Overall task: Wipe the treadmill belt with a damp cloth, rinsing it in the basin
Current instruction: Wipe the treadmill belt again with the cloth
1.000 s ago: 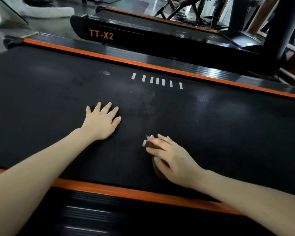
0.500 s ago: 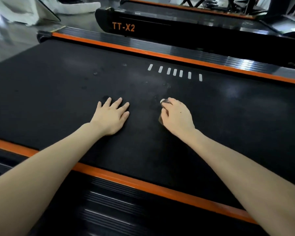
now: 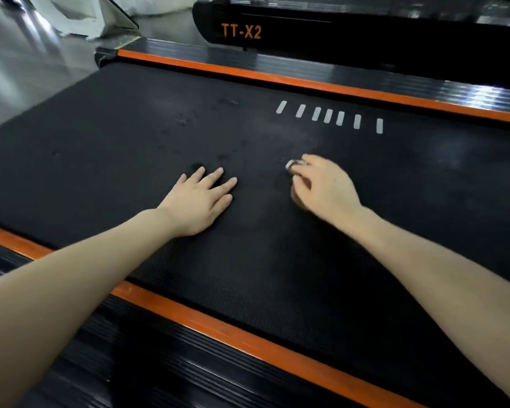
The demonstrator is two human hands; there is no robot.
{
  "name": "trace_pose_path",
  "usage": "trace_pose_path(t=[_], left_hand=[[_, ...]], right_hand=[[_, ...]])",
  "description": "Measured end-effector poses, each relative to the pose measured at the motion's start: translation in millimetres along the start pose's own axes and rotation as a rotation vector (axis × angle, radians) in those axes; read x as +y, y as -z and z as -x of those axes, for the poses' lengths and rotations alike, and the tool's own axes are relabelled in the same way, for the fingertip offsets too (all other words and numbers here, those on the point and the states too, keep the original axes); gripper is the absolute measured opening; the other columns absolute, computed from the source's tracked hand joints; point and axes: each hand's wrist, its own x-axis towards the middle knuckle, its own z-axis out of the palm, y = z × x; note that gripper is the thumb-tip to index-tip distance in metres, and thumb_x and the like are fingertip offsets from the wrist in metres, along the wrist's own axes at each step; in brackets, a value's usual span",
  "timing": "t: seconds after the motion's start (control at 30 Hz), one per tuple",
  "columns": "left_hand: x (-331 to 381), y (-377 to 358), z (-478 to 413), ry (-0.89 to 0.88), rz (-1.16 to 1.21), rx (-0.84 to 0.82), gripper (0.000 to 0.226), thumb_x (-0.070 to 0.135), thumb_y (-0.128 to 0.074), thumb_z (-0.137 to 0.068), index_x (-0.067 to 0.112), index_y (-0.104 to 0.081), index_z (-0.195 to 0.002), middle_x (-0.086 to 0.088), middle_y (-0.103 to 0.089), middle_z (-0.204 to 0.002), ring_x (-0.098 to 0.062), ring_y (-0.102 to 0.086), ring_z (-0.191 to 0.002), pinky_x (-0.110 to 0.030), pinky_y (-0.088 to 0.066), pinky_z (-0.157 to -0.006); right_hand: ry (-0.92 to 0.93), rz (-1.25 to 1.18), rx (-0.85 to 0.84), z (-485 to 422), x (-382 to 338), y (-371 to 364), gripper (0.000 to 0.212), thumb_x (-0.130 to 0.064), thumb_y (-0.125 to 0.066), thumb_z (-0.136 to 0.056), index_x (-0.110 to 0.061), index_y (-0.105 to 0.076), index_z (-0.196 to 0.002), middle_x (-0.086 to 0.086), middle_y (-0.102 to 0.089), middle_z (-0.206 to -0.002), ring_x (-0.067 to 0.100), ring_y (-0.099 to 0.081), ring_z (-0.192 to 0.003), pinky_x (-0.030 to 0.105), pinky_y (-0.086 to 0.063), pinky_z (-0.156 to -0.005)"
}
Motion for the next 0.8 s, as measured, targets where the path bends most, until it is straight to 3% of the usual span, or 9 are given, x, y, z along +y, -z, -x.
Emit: trace_pose_path(t=[0.13, 0.27, 0.4, 0.5, 0.6, 0.67, 0.77, 0.8], left_hand=[[-5.1, 5.7, -2.4, -0.038, -0.027, 0.005, 0.052, 0.047, -0.018, -0.099, 0.036, -0.012, -0.149, 0.003, -0.007, -0.159, -0.026, -0.005, -0.146, -0.043, -0.010, -0.117], [-16.0, 7.8, -7.0, -0.145, -0.043, 0.133, 0.050, 0.048, -0.025, -0.098, 0.035, -0.028, -0.146, 0.003, -0.028, -0.153, -0.023, -0.025, -0.138, -0.034, -0.025, -0.113], [-32.5, 7.3, -24.8, -0.242, -0.001, 0.282, 0.045, 0.041, -0.033, -0.100, 0.026, -0.042, -0.141, -0.001, -0.045, -0.142, -0.024, -0.038, -0.130, -0.034, -0.031, -0.108], [-38.6, 5.4, -41.2, -0.223, -0.020, 0.265, 0.048, 0.044, -0.031, -0.099, 0.030, -0.033, -0.145, -0.006, -0.034, -0.150, -0.027, -0.024, -0.140, -0.042, -0.019, -0.116], [-46.6, 4.3, -50.6, -0.219, -0.047, 0.188, 0.052, 0.048, -0.025, -0.098, 0.034, -0.022, -0.148, -0.001, -0.020, -0.157, -0.025, -0.010, -0.145, -0.045, -0.009, -0.117], [-50.3, 5.0, -52.9, -0.237, -0.017, 0.158, 0.051, 0.048, -0.024, -0.098, 0.035, -0.023, -0.148, 0.002, -0.018, -0.157, -0.023, -0.010, -0.145, -0.046, -0.008, -0.117], [-58.8, 8.1, -57.0, -0.287, -0.011, 0.169, 0.048, 0.045, -0.024, -0.099, 0.035, -0.029, -0.146, 0.005, -0.023, -0.156, -0.021, -0.015, -0.144, -0.046, -0.011, -0.116], [-61.9, 10.2, -59.6, -0.296, -0.039, 0.180, 0.047, 0.044, -0.024, -0.100, 0.035, -0.030, -0.145, 0.005, -0.025, -0.155, -0.022, -0.016, -0.144, -0.047, -0.011, -0.115]], right_hand=[[-0.186, 0.035, 0.056, -53.4, 13.4, -10.9, 0.031, -0.021, -0.044, -0.094, -0.012, -0.068, -0.112, 0.011, -0.060, -0.118, 0.032, -0.054, -0.106, 0.038, -0.041, -0.094], [-0.189, 0.049, 0.049, -52.3, -2.0, -15.5, 0.031, -0.023, -0.047, -0.091, -0.010, -0.066, -0.112, 0.008, -0.059, -0.120, 0.033, -0.052, -0.109, 0.042, -0.039, -0.098], [0.114, -0.072, 0.013, 27.9, -53.1, 2.3, 0.032, -0.024, -0.053, -0.085, -0.010, -0.069, -0.109, 0.009, -0.063, -0.120, 0.036, -0.057, -0.111, 0.045, -0.042, -0.097], [0.344, -0.139, -0.147, 81.3, -78.4, 11.5, 0.039, -0.033, -0.046, -0.087, -0.016, -0.067, -0.116, 0.004, -0.058, -0.130, 0.028, -0.051, -0.124, 0.044, -0.035, -0.106], [0.438, -0.131, -0.197, 61.7, -64.9, 9.1, 0.037, -0.032, -0.045, -0.090, -0.018, -0.068, -0.116, 0.005, -0.059, -0.130, 0.024, -0.052, -0.124, 0.040, -0.037, -0.107], [0.298, -0.060, -0.122, 24.6, -47.6, 1.2, 0.035, -0.028, -0.046, -0.091, -0.019, -0.067, -0.117, 0.005, -0.059, -0.130, 0.023, -0.053, -0.123, 0.036, -0.040, -0.105], [-0.134, 0.029, -0.007, -24.2, -31.4, -9.7, 0.031, -0.023, -0.048, -0.095, -0.020, -0.064, -0.122, 0.004, -0.054, -0.135, 0.023, -0.048, -0.125, 0.029, -0.036, -0.100], [-0.200, 0.058, 0.009, -27.3, -34.2, -13.0, 0.032, -0.023, -0.047, -0.096, -0.018, -0.063, -0.123, 0.004, -0.053, -0.135, 0.024, -0.048, -0.124, 0.029, -0.035, -0.099]])
